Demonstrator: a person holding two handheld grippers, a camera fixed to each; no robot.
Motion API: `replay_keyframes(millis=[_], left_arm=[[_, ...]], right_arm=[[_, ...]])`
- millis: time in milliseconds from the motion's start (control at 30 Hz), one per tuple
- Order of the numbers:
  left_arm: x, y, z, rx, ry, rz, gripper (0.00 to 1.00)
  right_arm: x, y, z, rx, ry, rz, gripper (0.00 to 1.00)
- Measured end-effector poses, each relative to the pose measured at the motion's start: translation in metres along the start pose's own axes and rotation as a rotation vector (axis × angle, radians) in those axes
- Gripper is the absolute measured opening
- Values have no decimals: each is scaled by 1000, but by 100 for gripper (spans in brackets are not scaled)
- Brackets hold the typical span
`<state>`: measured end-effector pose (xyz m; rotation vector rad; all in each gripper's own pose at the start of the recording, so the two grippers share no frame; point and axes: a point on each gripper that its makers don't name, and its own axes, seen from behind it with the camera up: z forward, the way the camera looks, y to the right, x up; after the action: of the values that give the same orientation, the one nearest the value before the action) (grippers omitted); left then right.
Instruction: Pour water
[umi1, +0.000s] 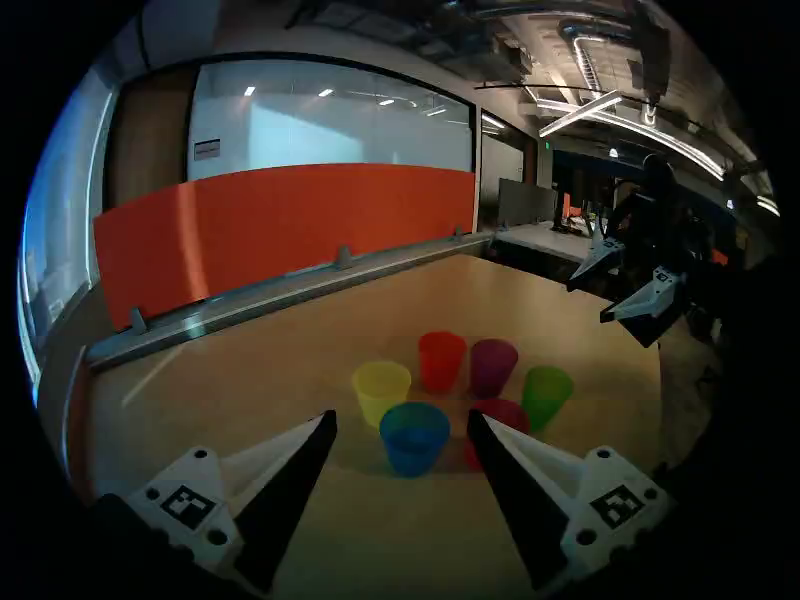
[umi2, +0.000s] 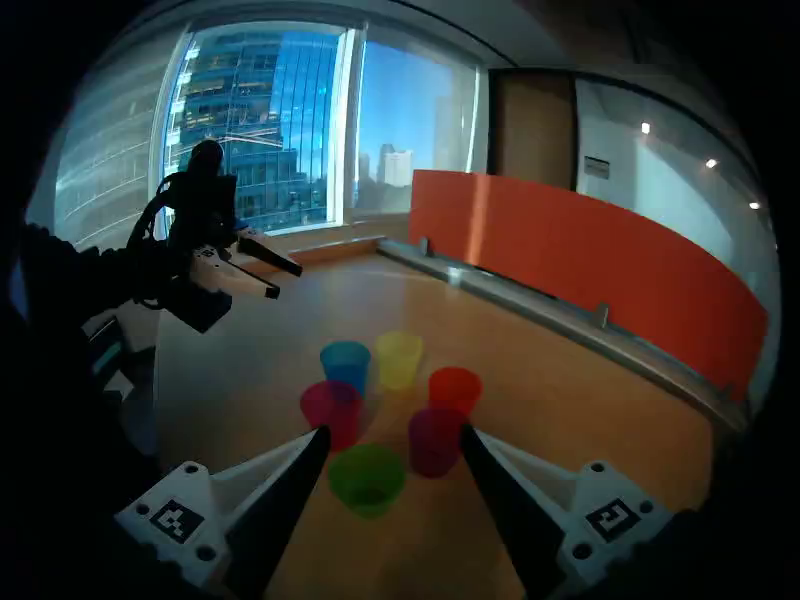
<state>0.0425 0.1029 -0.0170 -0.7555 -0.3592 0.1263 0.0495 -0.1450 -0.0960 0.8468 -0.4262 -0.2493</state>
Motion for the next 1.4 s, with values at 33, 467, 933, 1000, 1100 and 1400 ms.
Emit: replay_keyframes(millis=[33,467,933,1000,1100,1400], left_arm=[[-3,1,1,-2,-7,0,97],[-45,5,20,-22,-97,-1,97],[-87,-1,43,-15,-198,7,97],[-90,0,46,-19,-206,5,97],[-93,2,51,-29,-210,1,97],[-99,5,69,-51,-227,1,97]], right_arm=[[-4,-1,1,1,-7,-3,100],[-54,-16,22,40,-107,9,100],[-100,-22,42,44,-189,10,100],[-103,-22,45,45,-195,16,100],[-107,-22,49,47,-201,27,100],[-120,-23,62,56,-225,32,100]])
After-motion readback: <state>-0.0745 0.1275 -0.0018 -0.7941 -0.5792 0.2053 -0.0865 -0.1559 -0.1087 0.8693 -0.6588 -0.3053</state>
